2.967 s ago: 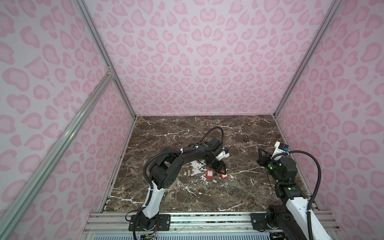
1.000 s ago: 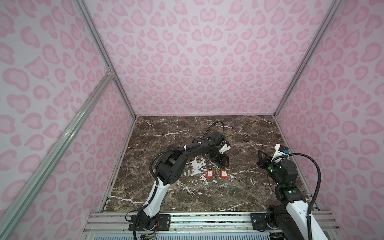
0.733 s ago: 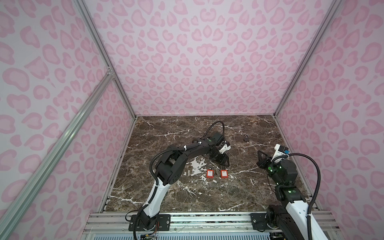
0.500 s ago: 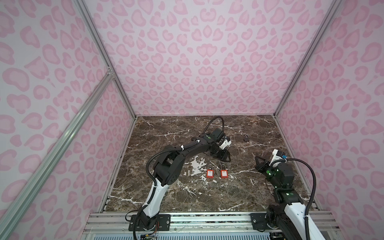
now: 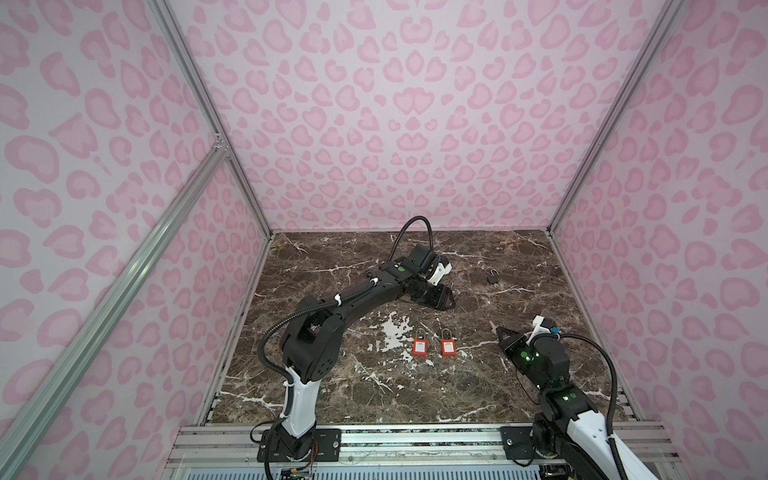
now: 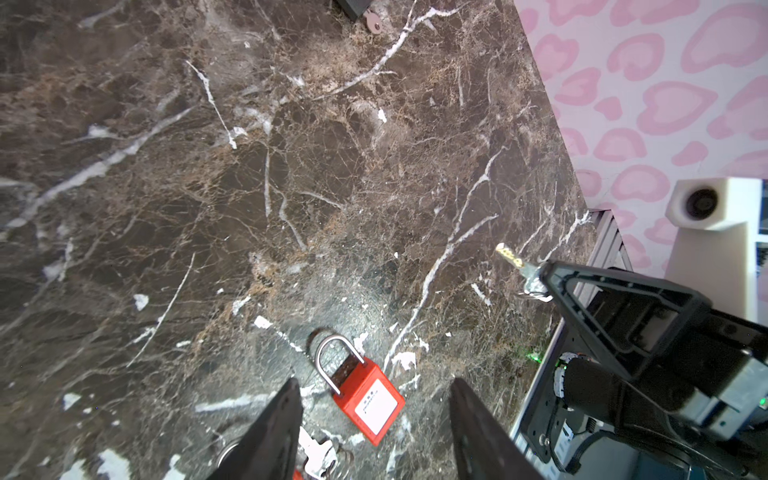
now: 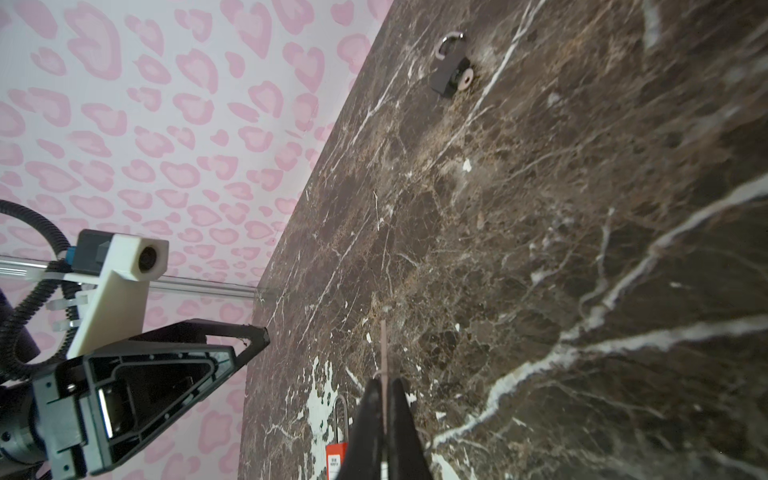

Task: Lock with the key

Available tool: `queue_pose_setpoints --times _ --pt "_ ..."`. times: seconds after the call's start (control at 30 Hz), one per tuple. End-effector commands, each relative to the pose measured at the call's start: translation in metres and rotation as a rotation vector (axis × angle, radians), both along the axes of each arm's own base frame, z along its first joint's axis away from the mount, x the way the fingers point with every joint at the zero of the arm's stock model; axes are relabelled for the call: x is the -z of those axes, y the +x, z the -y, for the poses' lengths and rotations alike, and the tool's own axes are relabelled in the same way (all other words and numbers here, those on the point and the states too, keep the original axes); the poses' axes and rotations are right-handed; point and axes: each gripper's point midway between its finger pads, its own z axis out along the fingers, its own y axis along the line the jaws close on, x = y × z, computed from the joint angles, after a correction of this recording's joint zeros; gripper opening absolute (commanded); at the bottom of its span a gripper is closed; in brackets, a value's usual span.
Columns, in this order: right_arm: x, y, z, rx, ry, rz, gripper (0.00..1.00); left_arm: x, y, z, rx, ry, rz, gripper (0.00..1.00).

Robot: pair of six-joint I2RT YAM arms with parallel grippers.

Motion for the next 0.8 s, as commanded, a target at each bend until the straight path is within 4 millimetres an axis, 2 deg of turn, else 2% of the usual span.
queue_pose_setpoints --times 0.0,0.23,0.5,0.77 --pt "-0.002 0.005 -0.001 0.059 0.036 -0.01 0.0 -0.012 0.004 -0.001 -0.012 -0.025 0.033 0.59" --pt "0.003 0.007 -0.023 0.043 0.073 -0.077 0.0 -0.013 0.003 -0.003 -0.015 -0.029 0.032 0.58" --pt "0.018 0.008 -0.054 0.009 0.126 -0.207 0.0 -0.015 0.001 -0.007 -0.02 -0.027 0.035 0.58" --pt "0.033 -0.003 -0.062 0.077 0.131 -0.29 0.0 -0.015 -0.002 -0.013 -0.027 -0.022 0.034 0.58"
